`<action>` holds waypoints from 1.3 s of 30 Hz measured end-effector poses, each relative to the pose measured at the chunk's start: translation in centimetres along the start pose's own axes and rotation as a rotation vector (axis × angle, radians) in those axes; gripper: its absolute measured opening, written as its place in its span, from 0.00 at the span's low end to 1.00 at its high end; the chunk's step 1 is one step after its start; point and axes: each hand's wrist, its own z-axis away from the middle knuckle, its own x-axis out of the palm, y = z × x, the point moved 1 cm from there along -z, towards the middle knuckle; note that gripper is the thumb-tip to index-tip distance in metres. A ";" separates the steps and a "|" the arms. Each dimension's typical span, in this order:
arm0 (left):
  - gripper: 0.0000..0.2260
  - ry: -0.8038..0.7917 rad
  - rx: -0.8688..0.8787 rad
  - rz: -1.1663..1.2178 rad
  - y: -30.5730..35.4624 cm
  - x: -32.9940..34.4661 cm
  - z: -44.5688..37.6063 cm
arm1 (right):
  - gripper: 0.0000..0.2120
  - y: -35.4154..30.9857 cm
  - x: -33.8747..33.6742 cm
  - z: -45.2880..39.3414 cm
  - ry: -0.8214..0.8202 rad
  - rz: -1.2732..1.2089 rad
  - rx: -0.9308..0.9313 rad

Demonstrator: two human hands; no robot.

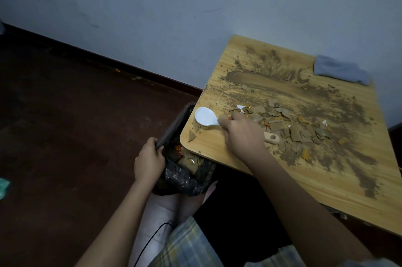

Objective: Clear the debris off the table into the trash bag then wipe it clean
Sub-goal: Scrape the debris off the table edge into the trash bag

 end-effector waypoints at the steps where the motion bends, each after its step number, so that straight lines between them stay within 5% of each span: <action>1: 0.05 0.006 0.009 -0.009 0.1 -0.1 0.0 | 0.13 -0.2 0.0 -0.4 0.000 0.008 -0.006; 39: 0.04 0.038 0.069 -0.013 -0.4 0.1 -0.9 | 0.17 -1.8 0.7 1.7 -0.067 0.002 -0.154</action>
